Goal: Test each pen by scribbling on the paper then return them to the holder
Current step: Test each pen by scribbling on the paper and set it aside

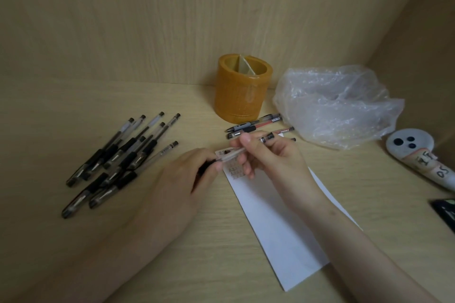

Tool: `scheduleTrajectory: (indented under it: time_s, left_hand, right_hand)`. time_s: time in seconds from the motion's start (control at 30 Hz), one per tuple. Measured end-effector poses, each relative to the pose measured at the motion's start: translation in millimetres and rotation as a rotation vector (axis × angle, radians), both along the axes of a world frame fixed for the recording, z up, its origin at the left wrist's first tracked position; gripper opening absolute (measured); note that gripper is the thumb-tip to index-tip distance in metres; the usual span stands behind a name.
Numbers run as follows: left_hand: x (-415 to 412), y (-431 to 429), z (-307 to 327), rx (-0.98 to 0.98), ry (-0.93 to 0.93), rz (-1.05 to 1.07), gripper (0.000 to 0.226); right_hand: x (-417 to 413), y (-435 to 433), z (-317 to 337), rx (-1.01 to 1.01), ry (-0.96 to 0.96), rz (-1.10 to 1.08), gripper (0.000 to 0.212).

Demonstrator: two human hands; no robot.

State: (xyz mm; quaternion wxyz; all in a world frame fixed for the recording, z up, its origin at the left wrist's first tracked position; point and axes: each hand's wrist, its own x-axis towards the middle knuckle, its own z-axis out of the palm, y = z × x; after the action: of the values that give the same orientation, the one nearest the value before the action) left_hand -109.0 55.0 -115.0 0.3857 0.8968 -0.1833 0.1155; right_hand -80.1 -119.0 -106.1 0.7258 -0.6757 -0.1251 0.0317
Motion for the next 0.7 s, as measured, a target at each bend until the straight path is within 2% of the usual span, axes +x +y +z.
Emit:
scheduleTrajectory:
  time_s: [0.2, 0.33, 0.53, 0.7]
  left_hand:
    - [1, -1, 5, -0.029, 0.059, -0.023, 0.02]
    - [0, -8, 12, -0.078, 0.093, -0.026, 0.021]
    - [19, -26, 23, -0.146, 0.175, -0.07, 0.026]
    - [30, -43, 16, -0.266, 0.217, -0.091, 0.026]
  right_hand:
    - [3, -2, -3, 0.045, -0.008, -0.011, 0.028]
    - [6, -8, 0, 0.044, -0.018, -0.019, 0.039]
    - [11, -18, 15, 0.135, -0.038, -0.081, 0.03]
    - [23, -29, 11, 0.094, -0.022, -0.134, 0.031]
